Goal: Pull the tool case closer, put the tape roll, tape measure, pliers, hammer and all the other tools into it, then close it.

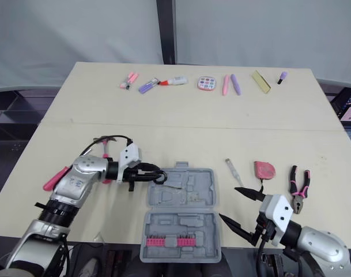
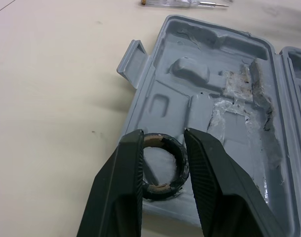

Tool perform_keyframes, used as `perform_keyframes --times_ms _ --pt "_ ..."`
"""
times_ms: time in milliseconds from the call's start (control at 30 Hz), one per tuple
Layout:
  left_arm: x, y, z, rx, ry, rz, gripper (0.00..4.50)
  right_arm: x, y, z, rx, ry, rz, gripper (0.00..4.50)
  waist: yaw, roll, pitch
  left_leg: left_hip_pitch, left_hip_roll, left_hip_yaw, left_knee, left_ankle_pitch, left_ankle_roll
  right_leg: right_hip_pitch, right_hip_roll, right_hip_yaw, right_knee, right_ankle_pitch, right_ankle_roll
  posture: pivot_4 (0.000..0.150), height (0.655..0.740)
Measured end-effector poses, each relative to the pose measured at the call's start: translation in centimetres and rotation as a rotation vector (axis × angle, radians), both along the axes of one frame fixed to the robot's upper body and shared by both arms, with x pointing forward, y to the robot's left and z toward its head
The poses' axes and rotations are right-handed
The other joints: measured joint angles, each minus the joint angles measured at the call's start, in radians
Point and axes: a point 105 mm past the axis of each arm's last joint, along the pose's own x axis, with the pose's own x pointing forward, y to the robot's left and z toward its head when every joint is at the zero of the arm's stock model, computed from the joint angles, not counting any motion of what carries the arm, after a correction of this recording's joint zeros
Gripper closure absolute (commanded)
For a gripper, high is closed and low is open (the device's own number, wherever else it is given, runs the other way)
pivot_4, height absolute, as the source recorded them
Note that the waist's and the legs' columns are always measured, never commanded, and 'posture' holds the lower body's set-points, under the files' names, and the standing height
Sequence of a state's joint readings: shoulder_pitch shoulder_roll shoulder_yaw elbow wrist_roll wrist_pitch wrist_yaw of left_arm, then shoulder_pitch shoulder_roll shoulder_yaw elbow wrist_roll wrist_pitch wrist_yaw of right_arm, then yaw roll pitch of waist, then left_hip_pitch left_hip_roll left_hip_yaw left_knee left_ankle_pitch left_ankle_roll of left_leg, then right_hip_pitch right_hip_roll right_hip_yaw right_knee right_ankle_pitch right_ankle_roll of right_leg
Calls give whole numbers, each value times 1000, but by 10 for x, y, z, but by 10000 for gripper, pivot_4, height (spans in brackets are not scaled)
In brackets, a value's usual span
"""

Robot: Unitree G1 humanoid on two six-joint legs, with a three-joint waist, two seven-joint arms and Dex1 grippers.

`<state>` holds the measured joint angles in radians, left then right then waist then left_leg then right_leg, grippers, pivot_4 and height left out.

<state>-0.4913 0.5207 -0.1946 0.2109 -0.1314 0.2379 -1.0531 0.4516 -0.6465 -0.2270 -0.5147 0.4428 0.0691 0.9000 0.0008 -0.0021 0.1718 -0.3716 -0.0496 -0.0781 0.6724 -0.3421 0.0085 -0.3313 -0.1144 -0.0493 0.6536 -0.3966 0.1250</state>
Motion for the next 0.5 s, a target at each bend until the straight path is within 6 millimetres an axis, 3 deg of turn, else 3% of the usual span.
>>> perform_keyframes --times_ms 500 --pt "0 -3 -25 11 -27 36 30774 -2 0 3 -5 1 1 0 1 0 0 0 0 0 0 0 0 0 0 0 0 0 0 1500 7400"
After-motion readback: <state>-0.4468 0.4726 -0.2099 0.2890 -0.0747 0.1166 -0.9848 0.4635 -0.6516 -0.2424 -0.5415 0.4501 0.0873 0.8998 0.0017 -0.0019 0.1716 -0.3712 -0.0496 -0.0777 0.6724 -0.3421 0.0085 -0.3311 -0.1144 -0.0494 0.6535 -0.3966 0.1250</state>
